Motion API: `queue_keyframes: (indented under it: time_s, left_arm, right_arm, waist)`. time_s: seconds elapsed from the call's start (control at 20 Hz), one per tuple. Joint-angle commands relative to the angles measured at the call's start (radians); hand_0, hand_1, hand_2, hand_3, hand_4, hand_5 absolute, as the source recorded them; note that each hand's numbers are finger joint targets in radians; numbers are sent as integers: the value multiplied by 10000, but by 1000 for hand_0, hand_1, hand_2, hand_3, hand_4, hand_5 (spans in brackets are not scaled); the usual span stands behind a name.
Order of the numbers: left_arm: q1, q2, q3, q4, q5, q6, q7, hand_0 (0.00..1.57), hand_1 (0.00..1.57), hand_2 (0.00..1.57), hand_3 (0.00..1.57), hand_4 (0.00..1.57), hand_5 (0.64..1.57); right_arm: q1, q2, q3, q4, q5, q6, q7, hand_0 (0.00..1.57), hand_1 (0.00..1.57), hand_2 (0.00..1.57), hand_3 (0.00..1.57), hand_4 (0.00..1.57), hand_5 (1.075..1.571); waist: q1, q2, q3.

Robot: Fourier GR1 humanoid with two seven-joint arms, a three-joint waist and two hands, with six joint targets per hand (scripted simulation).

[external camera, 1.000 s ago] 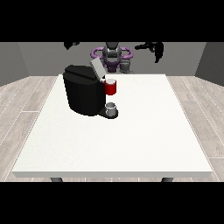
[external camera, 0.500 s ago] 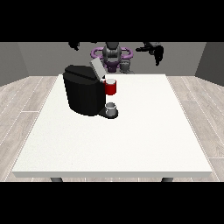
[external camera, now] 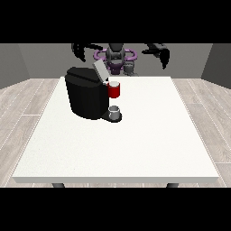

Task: Insert the coffee pod into the coffee machine and close the lid

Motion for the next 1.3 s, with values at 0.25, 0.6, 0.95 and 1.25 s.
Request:
queue_keyframes:
  time_s: [0.25, 0.6, 0.95, 1.25]
  left_arm:
    - [408, 140, -319, -1288, 314, 628, 474, 0, 0, 0, 0, 0, 1571]
    - [1650, 404, -634, -2239, 571, 337, 597, 0, 0, 0, 0, 0, 1571]
    - [972, 585, -561, -2451, 822, 700, 963, 0, 0, 0, 0, 124, 1571]
    - [985, 996, -557, -2400, 821, 627, 819, 0, 0, 0, 0, 0, 1571]
  right_arm:
    - [-1117, -3, -79, 1141, 58, 419, -474, 0, 0, 0, 0, 0, 1571]
    - [-1498, 127, -35, 1642, 314, 223, -32, 0, 0, 0, 0, 0, 1571]
    - [-2617, 90, -220, 2398, 432, 205, -100, 0, 0, 0, 0, 0, 1571]
    - [-2674, 429, 18, 2793, 766, 57, -719, 0, 0, 0, 0, 0, 1571]
  waist:
    - [-441, 1045, 1]
    - [-363, 697, 0]
    - [-228, 1295, 1]
    - [-280, 1549, 1]
